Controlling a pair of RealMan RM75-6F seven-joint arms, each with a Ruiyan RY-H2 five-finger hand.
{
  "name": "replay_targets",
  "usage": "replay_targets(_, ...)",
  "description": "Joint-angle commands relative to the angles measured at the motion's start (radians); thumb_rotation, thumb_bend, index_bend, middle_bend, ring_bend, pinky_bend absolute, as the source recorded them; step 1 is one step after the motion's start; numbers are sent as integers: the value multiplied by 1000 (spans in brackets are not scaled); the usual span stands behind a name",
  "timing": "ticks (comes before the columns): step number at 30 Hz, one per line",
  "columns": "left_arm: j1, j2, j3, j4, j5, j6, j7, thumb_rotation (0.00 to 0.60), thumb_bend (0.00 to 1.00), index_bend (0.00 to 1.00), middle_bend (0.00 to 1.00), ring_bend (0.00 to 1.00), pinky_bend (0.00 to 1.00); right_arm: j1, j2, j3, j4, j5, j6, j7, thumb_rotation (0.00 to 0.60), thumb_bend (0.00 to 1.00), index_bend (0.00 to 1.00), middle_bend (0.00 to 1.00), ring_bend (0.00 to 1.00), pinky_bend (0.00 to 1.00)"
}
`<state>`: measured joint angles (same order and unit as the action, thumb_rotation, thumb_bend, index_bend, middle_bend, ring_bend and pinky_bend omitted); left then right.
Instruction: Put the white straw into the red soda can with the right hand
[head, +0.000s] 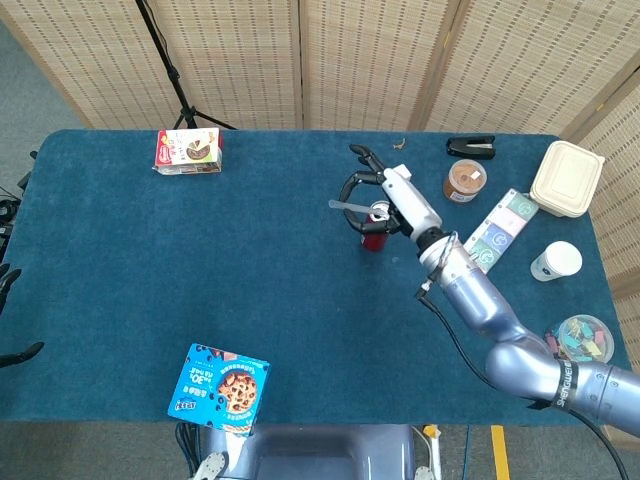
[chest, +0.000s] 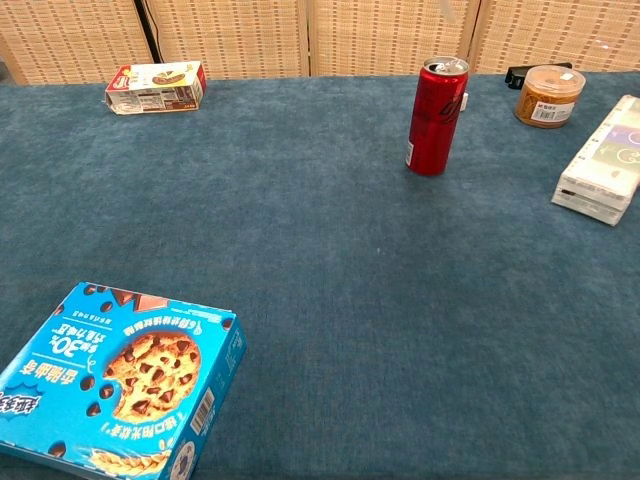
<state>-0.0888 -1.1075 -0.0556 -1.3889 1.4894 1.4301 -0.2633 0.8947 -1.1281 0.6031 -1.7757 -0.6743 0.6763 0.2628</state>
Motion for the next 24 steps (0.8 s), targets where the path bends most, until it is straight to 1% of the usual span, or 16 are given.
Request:
replay_targets(1, 0, 2, -3, -7, -4, 5, 6, 600, 0, 0, 0, 0, 0, 22, -43, 33, 82, 44, -44, 92, 600, 528, 532, 0, 0, 0)
replay_targets(6, 0, 7, -6, -11, -12, 5, 7, 600, 0, 0, 0, 0, 0, 28, -88, 64, 158, 66, -46, 180, 600, 529, 534, 0, 0, 0)
replay_targets(13, -3, 24, -12, -15, -29, -5, -4, 600, 0, 0, 0, 0, 0, 24, -129, 119, 191, 86, -47, 293, 600, 546, 538, 0, 0, 0)
replay_targets(19, -5, 31, -14, -8, -37, -13, -20, 600, 0, 0, 0, 0, 0, 13, -163, 129, 204, 81, -24, 343, 600, 552, 541, 0, 0, 0)
replay_targets(24, -4, 32, -13, 0, -39, -13, -34, 600, 0, 0, 0, 0, 0, -5, -184, 134, 200, 55, -12, 379, 600, 556, 542, 0, 0, 0)
